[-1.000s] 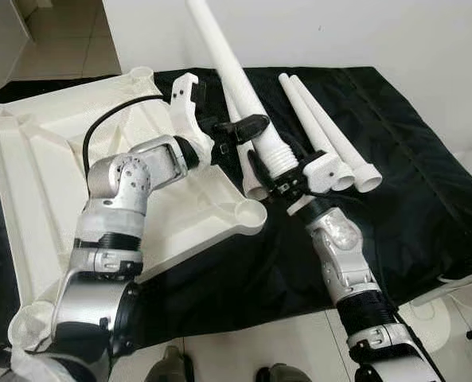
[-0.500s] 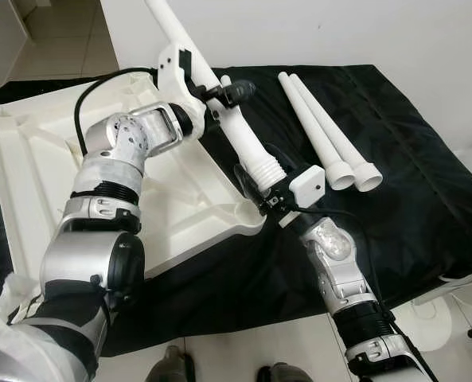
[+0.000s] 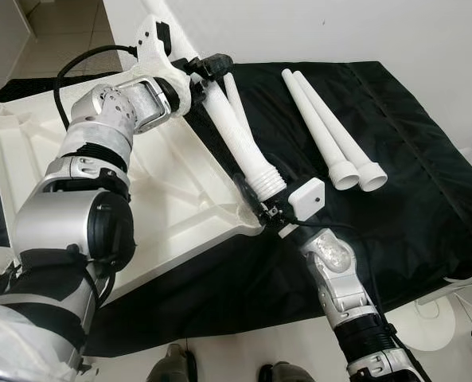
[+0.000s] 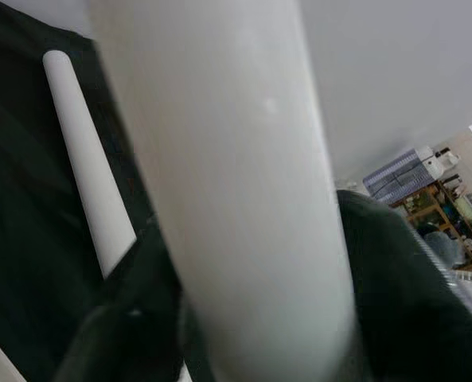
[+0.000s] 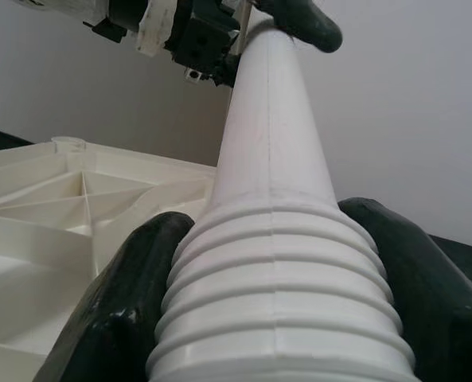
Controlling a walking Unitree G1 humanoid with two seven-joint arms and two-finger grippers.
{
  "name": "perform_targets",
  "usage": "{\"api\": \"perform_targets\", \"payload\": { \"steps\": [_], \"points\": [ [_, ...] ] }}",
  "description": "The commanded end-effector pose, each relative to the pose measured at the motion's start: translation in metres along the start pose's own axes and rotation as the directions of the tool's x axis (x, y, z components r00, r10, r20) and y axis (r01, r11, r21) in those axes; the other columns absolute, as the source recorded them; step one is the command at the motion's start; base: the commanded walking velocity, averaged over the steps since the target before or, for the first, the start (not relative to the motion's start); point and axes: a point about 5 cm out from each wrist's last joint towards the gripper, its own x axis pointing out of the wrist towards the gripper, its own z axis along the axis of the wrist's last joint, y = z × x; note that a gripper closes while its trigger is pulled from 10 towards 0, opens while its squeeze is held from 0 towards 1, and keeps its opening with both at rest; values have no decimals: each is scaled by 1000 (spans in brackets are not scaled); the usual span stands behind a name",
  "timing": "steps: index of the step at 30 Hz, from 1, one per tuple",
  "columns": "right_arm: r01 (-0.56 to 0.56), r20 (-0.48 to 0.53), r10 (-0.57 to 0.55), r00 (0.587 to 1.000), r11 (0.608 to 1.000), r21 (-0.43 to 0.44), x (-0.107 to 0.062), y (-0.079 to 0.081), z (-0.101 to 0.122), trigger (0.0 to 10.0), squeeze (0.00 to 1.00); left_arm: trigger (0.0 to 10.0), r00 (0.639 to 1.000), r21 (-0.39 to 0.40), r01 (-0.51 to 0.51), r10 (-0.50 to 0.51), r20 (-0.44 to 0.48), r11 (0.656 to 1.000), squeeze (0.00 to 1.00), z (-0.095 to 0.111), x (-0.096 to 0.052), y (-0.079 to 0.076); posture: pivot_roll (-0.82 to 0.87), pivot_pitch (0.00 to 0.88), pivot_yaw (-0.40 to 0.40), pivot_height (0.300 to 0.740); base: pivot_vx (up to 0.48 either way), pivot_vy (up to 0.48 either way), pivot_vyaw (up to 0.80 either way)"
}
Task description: Building children table
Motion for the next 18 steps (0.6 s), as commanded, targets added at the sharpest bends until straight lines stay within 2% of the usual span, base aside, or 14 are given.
{"api": "perform_targets", "payload": {
  "steps": [1,6,7,14,15,16,17,18],
  "points": [
    [-8,3,8,1000,1000,-2,-1,0,1,10000,0,0,999,-3,37,-37,-7,999,0,1,4,-7,-114,85,48,740,0,0,0],
    [0,7,0,1000,1000,17,0,-2,2,10000,0,0,998,-20,55,-55,-9,998,0,1,5,-7,-109,82,43,740,0,0,0],
    [12,11,-13,1000,999,49,1,-3,1,10000,1000,0,998,-26,58,-57,15,998,0,6,4,-8,-105,78,41,740,0,0,0],
    [61,21,-63,998,996,72,4,-8,3,10000,1000,0,997,-17,29,-28,77,999,0,22,0,-7,-102,71,39,740,0,0,0],
    [97,14,-99,995,991,88,5,-12,2,10000,1000,3020,996,8,31,-32,88,999,0,27,-1,-9,-101,71,40,740,0,0,0],
    [126,8,-127,992,987,99,5,-15,2,10000,1000,10000,995,27,31,-34,95,999,0,30,-1,-10,-101,71,40,740,0,0,0],
    [178,-4,-179,984,972,153,6,-22,2,10000,59,10000,992,99,34,-46,119,994,0,39,-2,-15,-100,69,38,740,0,0,0],
    [178,-4,-179,984,972,153,6,-22,2,10000,59,10000,992,99,34,-46,119,994,0,39,-2,-15,-100,69,38,740,0,0,0]
  ]
}}
